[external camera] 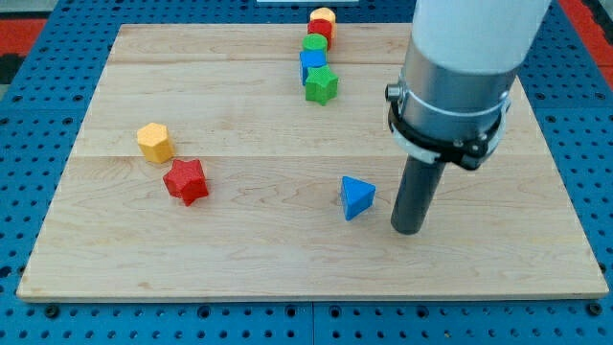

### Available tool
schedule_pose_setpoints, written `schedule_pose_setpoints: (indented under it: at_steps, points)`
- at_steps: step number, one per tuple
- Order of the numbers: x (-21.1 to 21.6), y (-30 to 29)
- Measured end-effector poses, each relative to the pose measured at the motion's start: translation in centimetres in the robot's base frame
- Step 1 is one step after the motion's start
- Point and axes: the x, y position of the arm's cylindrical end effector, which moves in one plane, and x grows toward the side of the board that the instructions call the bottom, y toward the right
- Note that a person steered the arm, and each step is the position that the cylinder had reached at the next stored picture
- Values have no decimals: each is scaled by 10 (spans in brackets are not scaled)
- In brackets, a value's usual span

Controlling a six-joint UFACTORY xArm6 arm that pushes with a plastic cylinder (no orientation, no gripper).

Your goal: Move the blue triangle into the bottom of the green star

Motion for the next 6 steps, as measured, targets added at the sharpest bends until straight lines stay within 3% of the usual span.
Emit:
schedule_pose_setpoints:
  at_steps: [2, 5, 6]
  points:
    - [-5, -46]
    - [-68, -68]
    - [-68, -59]
